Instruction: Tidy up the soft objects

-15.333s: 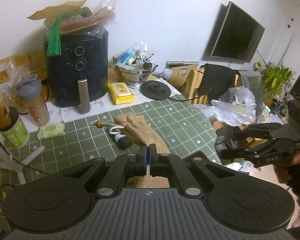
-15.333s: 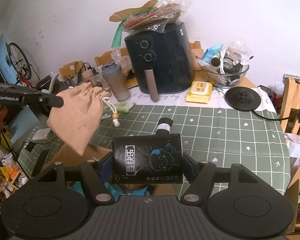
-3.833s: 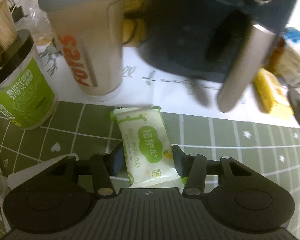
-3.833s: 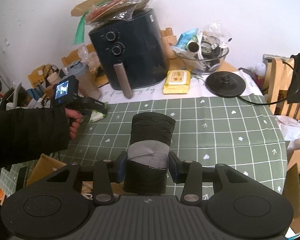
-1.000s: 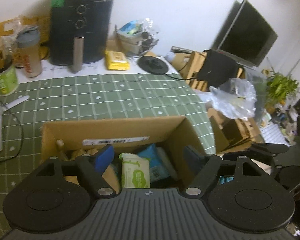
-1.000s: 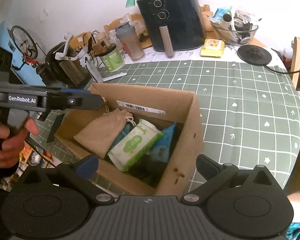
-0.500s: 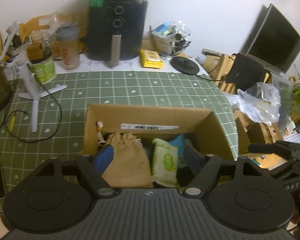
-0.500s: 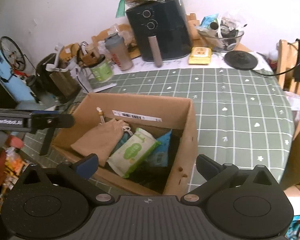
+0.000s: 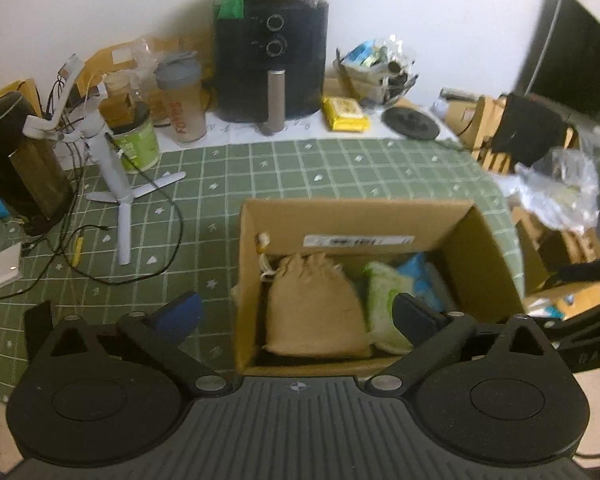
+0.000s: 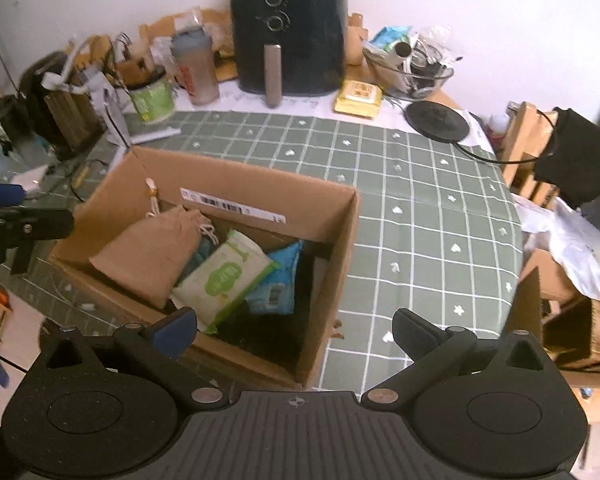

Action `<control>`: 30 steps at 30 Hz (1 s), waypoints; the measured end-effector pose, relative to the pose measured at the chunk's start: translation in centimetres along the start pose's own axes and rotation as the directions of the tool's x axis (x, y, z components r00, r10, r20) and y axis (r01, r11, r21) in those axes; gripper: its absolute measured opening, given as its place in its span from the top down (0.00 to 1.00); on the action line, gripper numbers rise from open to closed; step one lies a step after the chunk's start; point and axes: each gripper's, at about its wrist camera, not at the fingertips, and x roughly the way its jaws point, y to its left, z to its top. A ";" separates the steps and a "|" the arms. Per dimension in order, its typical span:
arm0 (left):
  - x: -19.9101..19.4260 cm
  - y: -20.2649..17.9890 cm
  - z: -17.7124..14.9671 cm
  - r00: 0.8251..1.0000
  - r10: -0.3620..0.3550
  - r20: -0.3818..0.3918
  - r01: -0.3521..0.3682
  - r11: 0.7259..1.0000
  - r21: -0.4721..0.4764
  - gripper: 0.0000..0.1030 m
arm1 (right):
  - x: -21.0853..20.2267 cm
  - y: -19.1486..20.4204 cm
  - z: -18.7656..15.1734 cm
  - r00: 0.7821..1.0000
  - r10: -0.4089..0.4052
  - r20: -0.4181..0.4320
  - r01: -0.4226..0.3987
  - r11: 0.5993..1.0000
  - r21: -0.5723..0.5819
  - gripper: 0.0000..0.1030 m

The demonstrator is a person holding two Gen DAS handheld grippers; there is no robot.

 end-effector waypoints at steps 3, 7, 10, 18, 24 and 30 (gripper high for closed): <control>0.0 0.4 -0.5 1.000 0.019 -0.016 -0.019 0.999 0.027 0.00 | 0.1 0.6 -0.2 0.999 -0.033 -0.025 0.033 0.999 0.009 0.00; 0.1 0.6 -1.6 0.999 0.018 -0.050 -0.015 0.998 0.059 0.00 | 0.4 1.6 -0.8 0.997 -0.055 -0.051 0.055 0.998 0.009 0.00; 0.3 0.7 -2.3 0.997 0.031 -0.076 -0.025 0.996 0.082 0.00 | 0.6 2.3 -1.3 0.995 -0.065 -0.074 0.066 0.998 0.011 0.00; 0.8 1.3 -3.5 0.989 0.045 -0.139 -0.032 0.995 0.092 0.00 | 1.0 3.7 -2.1 0.988 -0.103 -0.111 0.103 0.995 -0.001 0.00; 0.9 1.5 -4.3 0.985 0.030 -0.172 -0.016 0.996 0.084 0.00 | 0.9 4.1 -2.7 0.987 -0.110 -0.120 0.110 0.994 -0.003 0.00; 1.0 1.3 -4.7 0.981 0.029 -0.191 -0.014 0.997 0.081 0.00 | 0.7 4.3 -3.2 0.987 -0.106 -0.120 0.107 0.994 0.000 0.00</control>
